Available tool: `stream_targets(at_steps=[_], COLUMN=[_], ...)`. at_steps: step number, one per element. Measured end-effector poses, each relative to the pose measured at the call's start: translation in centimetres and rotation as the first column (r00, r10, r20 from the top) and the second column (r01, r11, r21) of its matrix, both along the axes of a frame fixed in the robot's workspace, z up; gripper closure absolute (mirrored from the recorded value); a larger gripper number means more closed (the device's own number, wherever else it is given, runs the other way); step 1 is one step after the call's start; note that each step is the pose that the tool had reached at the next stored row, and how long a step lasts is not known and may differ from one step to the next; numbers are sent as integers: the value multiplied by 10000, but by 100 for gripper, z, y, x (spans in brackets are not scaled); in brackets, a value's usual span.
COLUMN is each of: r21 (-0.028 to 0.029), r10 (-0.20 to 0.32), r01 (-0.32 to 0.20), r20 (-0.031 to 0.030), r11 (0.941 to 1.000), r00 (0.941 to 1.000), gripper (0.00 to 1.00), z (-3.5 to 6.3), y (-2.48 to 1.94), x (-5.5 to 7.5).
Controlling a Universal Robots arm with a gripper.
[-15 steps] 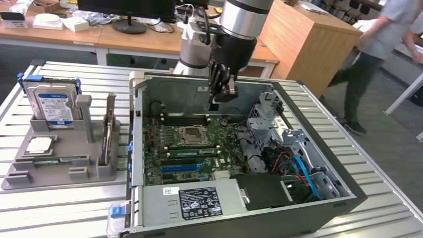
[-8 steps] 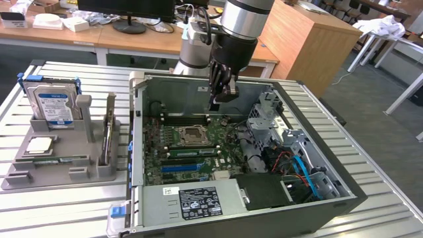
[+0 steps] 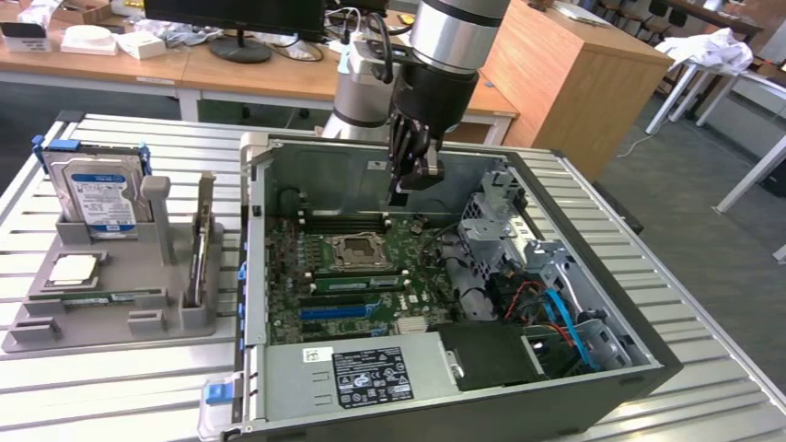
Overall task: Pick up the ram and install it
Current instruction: 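Press down the ram until it locks into place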
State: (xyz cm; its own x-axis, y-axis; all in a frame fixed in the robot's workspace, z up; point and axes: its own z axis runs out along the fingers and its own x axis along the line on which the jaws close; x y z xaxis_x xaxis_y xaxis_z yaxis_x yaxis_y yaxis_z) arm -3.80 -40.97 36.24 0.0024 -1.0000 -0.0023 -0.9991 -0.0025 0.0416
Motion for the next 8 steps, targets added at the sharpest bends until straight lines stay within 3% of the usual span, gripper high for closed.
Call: stream_targets(at_steps=[8], r21=[0], r10=[-695], r01=[695], r20=[0], r11=[9976], r00=[9976], gripper=[90], z=[-3], y=[0], x=[-25])
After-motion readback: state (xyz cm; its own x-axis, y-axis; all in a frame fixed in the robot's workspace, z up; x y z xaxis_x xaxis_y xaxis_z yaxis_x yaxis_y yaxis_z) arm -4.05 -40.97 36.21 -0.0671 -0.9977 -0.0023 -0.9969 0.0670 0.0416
